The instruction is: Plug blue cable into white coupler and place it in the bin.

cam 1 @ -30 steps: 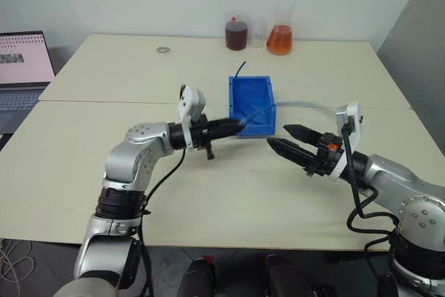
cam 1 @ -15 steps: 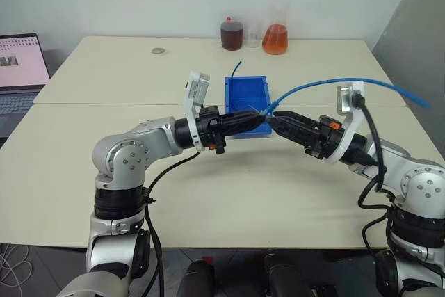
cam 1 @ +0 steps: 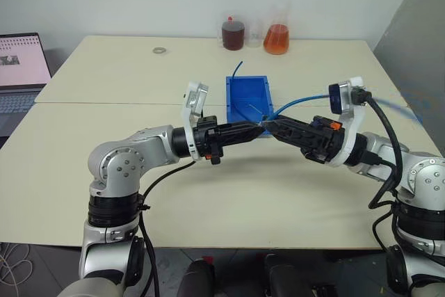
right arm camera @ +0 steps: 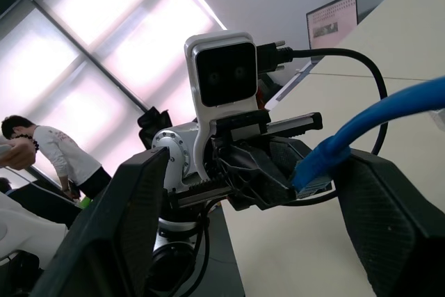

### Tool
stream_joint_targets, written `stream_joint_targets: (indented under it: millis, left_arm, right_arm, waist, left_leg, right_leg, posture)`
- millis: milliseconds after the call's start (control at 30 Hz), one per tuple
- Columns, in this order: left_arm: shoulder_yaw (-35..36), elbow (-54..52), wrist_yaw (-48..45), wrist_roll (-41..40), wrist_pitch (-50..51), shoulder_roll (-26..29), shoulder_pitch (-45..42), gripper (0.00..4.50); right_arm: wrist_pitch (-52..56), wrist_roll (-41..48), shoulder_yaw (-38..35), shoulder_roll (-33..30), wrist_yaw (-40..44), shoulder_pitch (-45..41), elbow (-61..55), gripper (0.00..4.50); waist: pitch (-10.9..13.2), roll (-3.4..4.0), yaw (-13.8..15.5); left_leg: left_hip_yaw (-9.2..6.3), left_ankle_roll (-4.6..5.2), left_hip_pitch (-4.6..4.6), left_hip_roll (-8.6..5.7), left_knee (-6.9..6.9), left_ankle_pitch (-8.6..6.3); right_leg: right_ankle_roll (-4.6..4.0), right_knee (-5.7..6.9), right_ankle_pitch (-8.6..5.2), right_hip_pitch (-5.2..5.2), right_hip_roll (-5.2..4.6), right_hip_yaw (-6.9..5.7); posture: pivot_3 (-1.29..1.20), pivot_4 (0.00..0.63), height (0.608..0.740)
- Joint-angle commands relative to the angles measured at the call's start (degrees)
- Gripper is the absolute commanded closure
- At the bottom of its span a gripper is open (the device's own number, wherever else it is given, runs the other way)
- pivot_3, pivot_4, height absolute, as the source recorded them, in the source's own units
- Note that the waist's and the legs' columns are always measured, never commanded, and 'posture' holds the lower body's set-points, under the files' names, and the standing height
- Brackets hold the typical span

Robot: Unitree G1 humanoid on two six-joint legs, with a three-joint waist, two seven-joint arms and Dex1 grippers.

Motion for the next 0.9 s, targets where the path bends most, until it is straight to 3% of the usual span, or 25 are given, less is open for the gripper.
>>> stream_joint_targets:
  millis: [33, 267, 433, 567, 633, 900]
  left_arm:
    - [0.13, -2.05, 0.09, -1.69, -1.13, 0.31, -0.08, 4.25]
    - [0.01, -2.14, 0.47, -2.5, -1.32, 0.77, -0.08, 4.25]
    - [-0.22, -2.43, 0.72, -2.19, -2.38, 0.84, 0.04, 4.25]
    - [-0.46, -3.18, 0.9, -2.09, -3.05, 0.94, 0.43, 4.25]
    - [0.18, -2.94, 1.38, -2.53, -3.17, 0.89, 0.67, 3.55]
    - [3.64, -3.92, 2.17, -6.43, -1.68, 4.7, 2.82, 2.03]
  right_arm:
    - [-1.74, 2.58, -0.07, -0.93, 0.5, -0.76, -0.45, 1.67]
    - [-2.45, 1.85, 0.14, -1.85, 1.51, -0.32, 0.52, 3.35]
    - [-2.6, 1.74, 0.31, -2.43, 2.1, 0.09, 0.63, 4.3]
    - [-2.82, 1.28, 0.53, -2.75, 2.21, 0.74, 0.03, 4.3]
    - [-3.12, 0.66, 0.74, -2.8, 2.01, 0.65, -0.1, 4.3]
    - [-4.57, -2.5, 0.83, -3.55, 2.23, -0.34, 0.43, 4.3]
  waist:
    - [0.0, 0.0, 0.0]
    - [0.0, 0.0, 0.0]
    - [0.0, 0.0, 0.0]
    - [0.0, 0.0, 0.0]
    - [0.0, 0.0, 0.0]
    - [0.0, 0.0, 0.01]
  left_leg:
    - [0.0, 0.0, 0.0, 0.0, 0.0, 0.0]
    - [0.0, 0.0, 0.0, 0.0, -0.01, 0.0]
    - [0.0, 0.0, -0.01, 0.0, -0.01, 0.0]
    - [0.0, 0.0, -0.02, 0.0, -0.01, 0.0]
    - [0.01, 0.0, -0.02, 0.0, -0.02, 0.0]
    - [0.01, 0.0, -0.03, 0.01, -0.03, 0.0]
  right_leg:
    - [0.0, 0.0, 0.0, 0.0, 0.0, 0.0]
    - [0.0, -0.02, 0.0, 0.0, 0.0, 0.0]
    - [0.01, -0.03, 0.0, 0.0, 0.0, 0.0]
    - [0.01, -0.05, 0.0, 0.0, 0.0, 0.0]
    - [0.01, -0.05, 0.0, 0.0, 0.0, 0.0]
    - [0.01, -0.06, -0.01, -0.03, 0.0, 0.01]
  posture:
    - [0.0, 0.15, 0.74]
    - [0.0, 0.15, 0.74]
    - [0.0, 0.15, 0.74]
    - [0.0, 0.15, 0.74]
    - [0.0, 0.15, 0.74]
    - [0.0, 0.15, 0.74]
